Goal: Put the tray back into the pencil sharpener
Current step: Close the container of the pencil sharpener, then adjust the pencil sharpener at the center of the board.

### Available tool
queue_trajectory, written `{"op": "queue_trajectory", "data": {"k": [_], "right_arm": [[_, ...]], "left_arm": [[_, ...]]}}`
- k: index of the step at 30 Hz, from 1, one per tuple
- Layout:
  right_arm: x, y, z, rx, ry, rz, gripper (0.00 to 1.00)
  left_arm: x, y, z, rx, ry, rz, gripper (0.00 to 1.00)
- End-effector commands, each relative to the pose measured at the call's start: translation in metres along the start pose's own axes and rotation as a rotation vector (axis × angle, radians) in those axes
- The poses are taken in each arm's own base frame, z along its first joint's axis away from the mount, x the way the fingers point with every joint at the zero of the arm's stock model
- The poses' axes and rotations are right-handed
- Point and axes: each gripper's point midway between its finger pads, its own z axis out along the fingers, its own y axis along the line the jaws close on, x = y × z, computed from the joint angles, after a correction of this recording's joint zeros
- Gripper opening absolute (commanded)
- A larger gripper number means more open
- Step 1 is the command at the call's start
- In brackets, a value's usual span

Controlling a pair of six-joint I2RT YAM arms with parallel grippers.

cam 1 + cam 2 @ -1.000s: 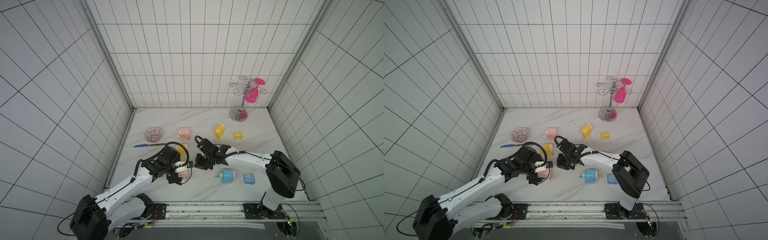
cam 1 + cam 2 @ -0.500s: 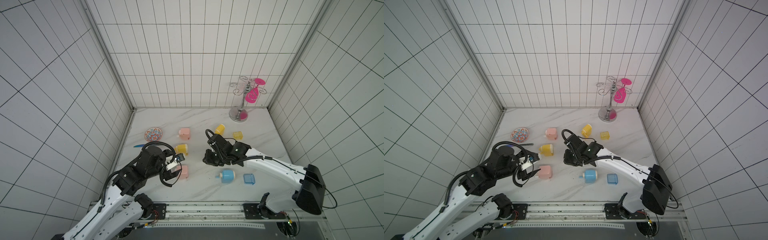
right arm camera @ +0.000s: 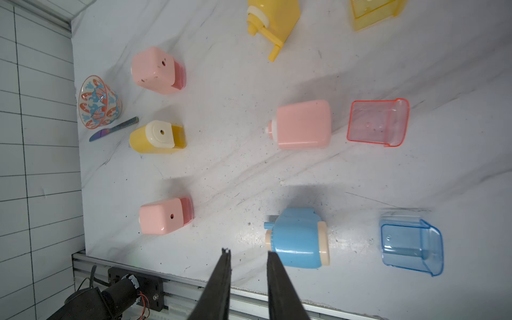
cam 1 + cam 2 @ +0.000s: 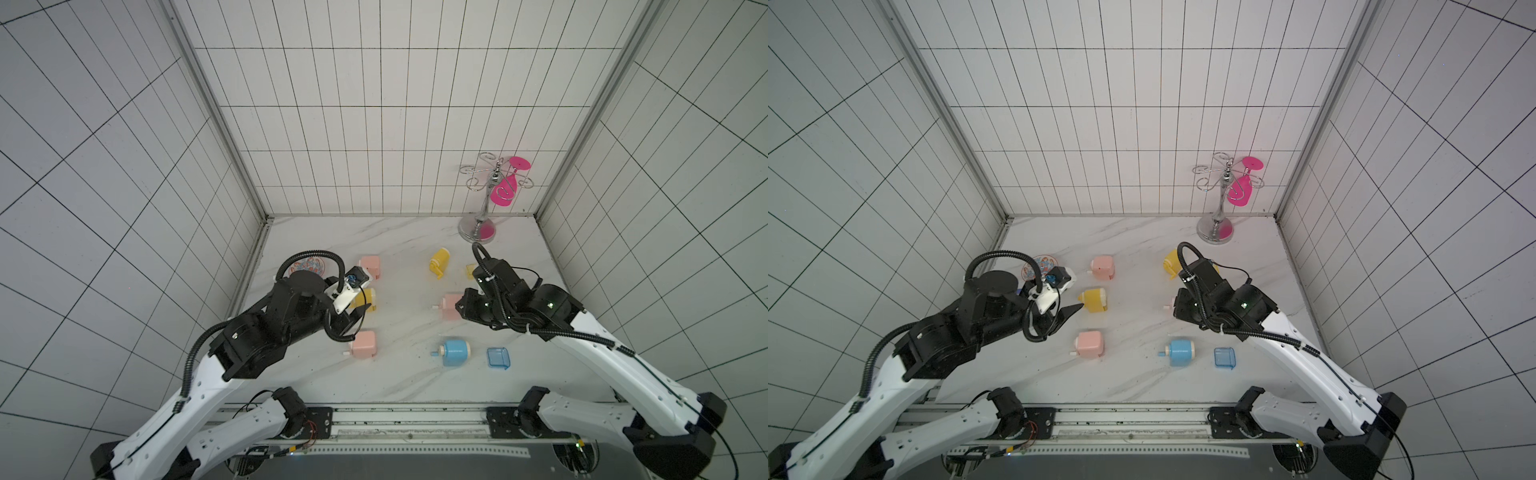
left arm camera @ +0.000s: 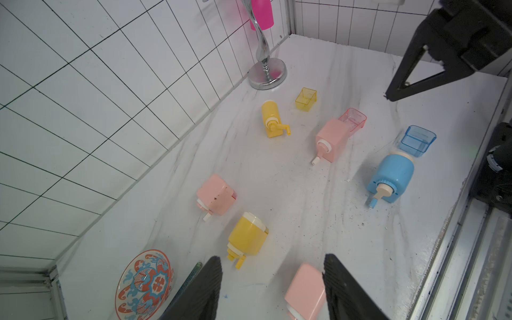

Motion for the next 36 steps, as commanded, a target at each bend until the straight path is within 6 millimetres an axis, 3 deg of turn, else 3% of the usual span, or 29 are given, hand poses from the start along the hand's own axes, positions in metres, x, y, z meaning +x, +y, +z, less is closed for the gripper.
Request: {"op": "queue_trajectory", "data": {"k": [1,9,15,18,24,29,36], "right_arm": [[-0.015,-0.027,-0.018,0.107,-0.016,-0.01,0.28],[-0.064,-0.063,-0.013,0.214,0.014,0.117,0.31],[-0.093,-0.093,-0.005,0.17,-0.013,0.302,0.32],[-0.099,-0.103,0.009,0.144,-0.026,0.364,0.32],[-0.118,-0.116,0.053,0.089,-0.014,0.463,0.32],[-0.129,-0.124,0.088,0.097,0.044,0.489,0.32],[-0.13,-0.133,0.107,0.089,0.055,0.499,0.31]], "left_arm": [[-0.02,0.019,0.014,-0.097,0.016,-0.158,0.61],[-0.082,0.028,0.086,-0.095,0.007,-0.122,0.64],[-0.11,0.053,0.172,-0.088,0.048,-0.101,0.67],[-0.116,0.057,0.22,-0.076,0.08,-0.034,0.75],[-0.109,0.048,0.307,-0.057,0.135,0.132,0.9],[-0.089,0.04,0.343,-0.052,0.161,0.212,0.98],[-0.048,0.028,0.384,-0.053,0.249,0.293,0.98]]}}
